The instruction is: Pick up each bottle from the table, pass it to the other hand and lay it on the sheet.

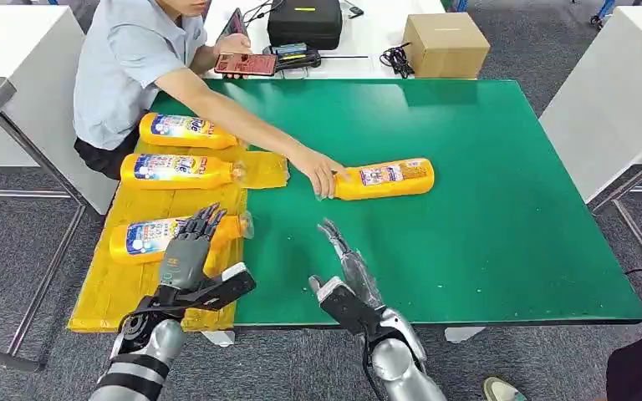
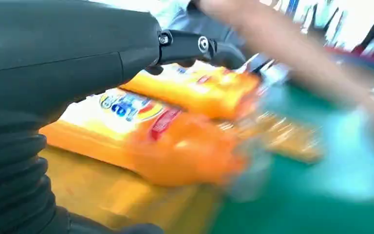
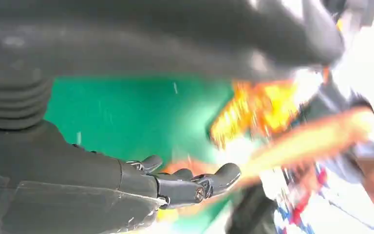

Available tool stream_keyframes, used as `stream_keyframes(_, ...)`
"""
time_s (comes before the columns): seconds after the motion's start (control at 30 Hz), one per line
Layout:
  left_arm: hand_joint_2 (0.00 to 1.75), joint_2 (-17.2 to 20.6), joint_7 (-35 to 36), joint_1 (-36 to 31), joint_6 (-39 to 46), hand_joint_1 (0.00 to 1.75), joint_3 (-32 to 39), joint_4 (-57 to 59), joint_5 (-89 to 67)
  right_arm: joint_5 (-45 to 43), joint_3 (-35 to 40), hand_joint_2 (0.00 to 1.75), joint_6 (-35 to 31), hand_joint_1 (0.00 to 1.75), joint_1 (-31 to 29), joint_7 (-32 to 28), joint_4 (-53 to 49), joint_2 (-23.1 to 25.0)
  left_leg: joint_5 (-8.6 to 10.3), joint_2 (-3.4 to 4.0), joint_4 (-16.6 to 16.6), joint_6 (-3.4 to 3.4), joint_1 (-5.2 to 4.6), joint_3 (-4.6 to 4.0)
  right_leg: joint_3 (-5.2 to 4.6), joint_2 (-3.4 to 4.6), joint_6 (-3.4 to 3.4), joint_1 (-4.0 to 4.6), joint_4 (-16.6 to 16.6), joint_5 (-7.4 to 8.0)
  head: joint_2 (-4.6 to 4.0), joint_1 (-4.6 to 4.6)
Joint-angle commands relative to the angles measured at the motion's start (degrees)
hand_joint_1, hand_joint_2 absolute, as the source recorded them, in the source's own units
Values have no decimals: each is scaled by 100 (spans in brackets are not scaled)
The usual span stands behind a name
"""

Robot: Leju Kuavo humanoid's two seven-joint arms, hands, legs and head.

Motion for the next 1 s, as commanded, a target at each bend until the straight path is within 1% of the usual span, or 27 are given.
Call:
stream_keyframes(0.03, 175, -618, -398, 1148, -179, 0, -103, -3089, 972, 1684, -355, 175, -1031, 0, 687, 270, -2362, 155, -20, 7, 21, -10, 6, -16, -17, 2, -11, 7, 19, -16, 0, -2)
stream_keyframes(0.07, 175, -656, -448, 1195, -292, 0, -144, -3239, 1300, 2610, -402, 175, -1495, 0, 692, 476, -2439, 78, -13, 6, 13, -9, 6, -24, -26, 2, -9, 7, 11, -8, 0, 0)
stream_keyframes(0.1, 175, -689, -534, 1213, -416, 0, -186, -3344, 1643, 3567, -416, 175, -1982, 0, 694, 815, -2446, -3, -23, 6, 17, -14, 8, -10, -12, 0, -14, 9, 15, -18, 0, -4)
stream_keyframes(0.13, 175, -713, -533, 1221, -418, 0, -195, -3390, 1720, 3694, -416, 175, -2036, 0, 688, 886, -2453, -75, -17, -1, 13, -12, 8, -15, -15, -6, -12, 9, 10, -13, 0, -2)
stream_keyframes(0.17, 175, -746, -503, 1273, -600, 0, -235, -3453, 2006, 4012, -580, 175, -2078, 0, 684, 1170, -2405, -104, -12, -1, 7, -11, 8, -15, -17, -5, -10, 9, 4, -8, 0, -2)
stream_keyframes(0.2, 175, -754, -510, 1325, -627, 0, -283, -3486, 2063, 4145, -661, 175, -2116, 0, 640, 1251, -2331, -221, -7, -4, 3, -8, 5, -20, -21, -8, -7, 5, 1, -5, 0, -2)
stream_keyframes(0.23, 175, -762, -506, 1357, -593, 0, -317, -3477, 2057, 4115, -748, 175, -2189, 0, 605, 1183, -2240, -267, -13, -6, 8, -11, 9, -9, -9, -10, -11, 10, 3, -11, 0, -2)
stream_keyframes(0.27, 175, -746, -520, 1388, -639, 0, -359, -3466, 2135, 4439, -850, 175, -2127, 0, 564, 1347, -2117, -327, -11, -1, 2, -9, 9, -7, -8, -5, -9, 9, -4, -6, 0, -2)
stream_keyframes(0.3, 175, -748, -517, 1429, -643, 0, -373, -3461, 2174, 4534, -936, 175, -2088, 0, 507, 1451, -1986, -382, -7, 2, -2, -7, 7, -10, -13, -2, -6, 7, -6, -2, 0, -2)
stream_keyframes(0.33, 175, -750, -516, 1443, -638, 0, -376, -3456, 2174, 4520, -962, 175, -2104, 0, 480, 1438, -1941, -407, -14, 5, 0, -10, 10, 6, 4, -1, -11, 11, -6, -7, 0, -2)
stream_keyframes(0.37, 175, -771, -492, 1477, -684, 0, -351, -3441, 2284, 4807, -1080, 175, -2036, 0, 417, 1618, -1782, -435, -8, 0, -3, -8, 7, -1, -1, -5, -8, 7, -9, -3, 0, -2)
stream_keyframes(0.4, 175, -778, -461, 1494, -729, 0, -346, -3427, 2307, 4866, -1128, 175, -1943, 0, 383, 1702, -1714, -454, -5, 1, -4, -7, 6, -7, -9, -3, -6, 6, -7, -1, 0, -2)
stream_keyframes(0.43, 175, -785, -433, 1518, -748, 0, -319, -3386, 2343, 4905, -1187, 175, -1897, 0, 302, 1735, -1551, -512, -13, 3, -2, -10, 10, 11, 12, -2, -11, 11, -10, -6, 0, -2)
stream_keyframes(0.5, 175, -866, -357, 1554, -817, 0, -202, -3323, 2463, 5349, -1229, 175, -1540, 0, 202, 2008, -1251, -592, -5, 5, -7, -6, 5, -1, -2, 3, -5, 6, -10, 1, 0, -2)
stream_keyframes(0.53, 175, -871, -348, 1557, -837, 0, -184, -3297, 2477, 5347, -1222, 175, -1531, 0, 171, 2015, -1129, -614, -11, 8, -8, -10, 9, 14, 14, 3, -10, 10, -13, -3, 0, -2)
stream_keyframes(0.57, 175, -889, -337, 1575, -857, 0, -158, -3290, 2532, 5193, -1249, 175, -1389, 0, 152, 2025, -997, -567, -7, 10, -8, -8, 7, 6, 5, 6, -7, 8, -12, 1, 0, -2)
stream_keyframes(0.6, 175, -889, -329, 1596, -865, 0, -162, -3303, 2563, 5107, -1226, 175, -1265, 0, 142, 2011, -938, -568, -14, 12, -7, -12, 11, 20, 20, 7, -13, 12, -13, -5, 0, -2)
stream_keyframes(0.67, 175, -889, -318, 1643, -906, 0, -184, -3320, 2604, 5118, -1160, 175, -1207, 0, 188, 2028, -890, -578, -9, 8, -7, -10, 7, 10, 9, 5, -9, 9, -12, -2, 0, -2)
stream_keyframes(0.7, 175, -889, -302, 1657, -960, 0, -208, -3329, 2642, 4880, -1113, 175, -880, 0, 199, 2046, -833, -597, -13, 9, -7, -12, 9, 17, 17, 5, -12, 10, -12, -5, 0, 0)
stream_keyframes(0.73, 175, -889, -300, 1661, -967, 0, -216, -3335, 2659, 4810, -1062, 175, -764, 0, 187, 2056, -807, -657, -13, 11, -6, -13, 10, 14, 14, 7, -13, 12, -12, -5, 0, -2)
stream_keyframes(0.8, 175, -889, -289, 1658, -993, 0, -250, -3336, 2668, 4975, -969, 175, -691, 0, 115, 2196, -651, -775, -15, 12, -6, -14, 10, 19, 17, 7, -14, 12, -11, -7, 0, -4)
stream_keyframes(0.87, 175, -889, -274, 1657, -1021, 0, -276, -3323, 2672, 4845, -1008, 175, -591, 0, 55, 2243, -572, -786, -8, 8, -6, -9, 8, 5, 2, 5, -9, 9, -9, -2, 0, -4)
stream_keyframes(0.93, 175, -889, -202, 1670, -1159, 0, -299, -3314, 2767, 4826, -999, 175, -445, 0, 0, 2328, -542, -844, -11, 12, -6, -10, 9, 9, 8, 8, -10, 10, -11, -2, 0, -2)
stream_keyframes(1.0, 175, -889, -186, 1696, -1273, 0, -345, -3318, 2841, 4591, -1003, 175, -197, 0, -34, 2332, -522, -893, -6, 7, -6, -7, 4, -3, -5, 5, -6, 5, -7, 0, 0, -2)
